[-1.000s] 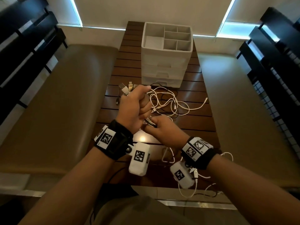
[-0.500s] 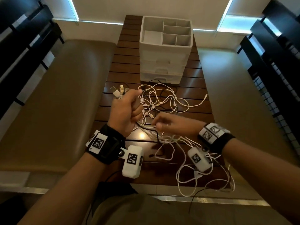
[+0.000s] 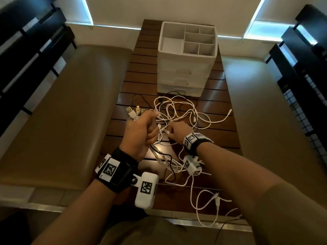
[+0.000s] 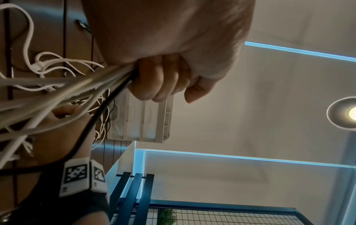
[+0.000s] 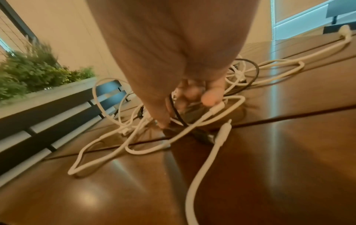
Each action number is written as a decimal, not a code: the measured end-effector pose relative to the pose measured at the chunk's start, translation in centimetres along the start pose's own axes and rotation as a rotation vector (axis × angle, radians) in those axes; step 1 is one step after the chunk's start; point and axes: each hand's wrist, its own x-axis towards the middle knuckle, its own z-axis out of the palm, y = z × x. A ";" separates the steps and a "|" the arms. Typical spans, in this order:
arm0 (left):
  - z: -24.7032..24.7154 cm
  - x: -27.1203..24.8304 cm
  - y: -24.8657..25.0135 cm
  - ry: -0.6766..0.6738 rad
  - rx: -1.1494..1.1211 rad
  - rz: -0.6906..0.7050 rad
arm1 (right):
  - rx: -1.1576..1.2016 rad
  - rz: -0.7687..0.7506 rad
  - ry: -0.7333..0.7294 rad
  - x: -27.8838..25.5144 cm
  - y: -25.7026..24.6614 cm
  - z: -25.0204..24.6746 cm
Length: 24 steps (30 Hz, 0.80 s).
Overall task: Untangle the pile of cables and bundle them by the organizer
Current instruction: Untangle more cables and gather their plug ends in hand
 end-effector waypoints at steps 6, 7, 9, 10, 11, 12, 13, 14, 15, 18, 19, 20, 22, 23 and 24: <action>0.2 0.1 -0.1 0.014 0.010 0.000 | 0.405 -0.012 0.218 -0.5 -0.2 -2.0; 0.2 0.2 0.0 0.017 0.011 0.003 | 0.490 -0.022 0.259 -0.8 -0.4 -3.4; 0.5 0.3 0.0 0.010 0.009 0.016 | 0.649 -0.029 0.314 -1.3 -1.1 -6.6; 0.6 0.3 0.0 0.002 0.011 0.022 | 0.729 -0.040 0.341 -1.6 -1.4 -8.2; 0.8 0.3 0.0 -0.005 0.015 0.025 | 0.813 -0.061 0.366 -1.9 -1.8 -9.6; 0.9 0.2 0.0 -0.008 0.022 0.025 | 0.902 -0.082 0.381 -2.4 -2.2 -10.9; 0.9 0.2 -0.1 -0.010 0.028 0.023 | 0.984 -0.102 0.376 -3.2 -2.7 -12.2; 1.0 0.1 -0.2 -0.013 0.030 0.020 | 1.057 -0.131 0.356 -4.0 -3.3 -13.5; 1.0 0.0 -0.2 -0.016 0.029 0.015 | 1.109 -0.165 0.340 -4.9 -3.9 -14.7; 0.9 -0.2 -0.3 0.007 0.023 -0.002 | 1.200 -0.360 0.389 -7.1 -5.4 -19.4; 0.9 -0.3 -0.3 0.015 0.021 -0.009 | 1.226 -0.437 0.431 -7.6 -5.7 -21.1; 1.0 -0.3 -0.3 0.019 0.018 -0.014 | 1.249 -0.508 0.471 -8.0 -5.9 -22.5; 1.2 -0.4 -0.3 0.022 0.011 -0.009 | 1.258 -0.583 0.515 -8.2 -6.2 -24.2; 1.4 -0.4 -0.3 0.024 0.009 0.000 | 1.233 -0.573 0.494 -8.2 -6.4 -24.2; 1.6 -0.4 -0.3 0.026 0.010 0.009 | 1.183 -0.534 0.452 -8.1 -6.6 -23.8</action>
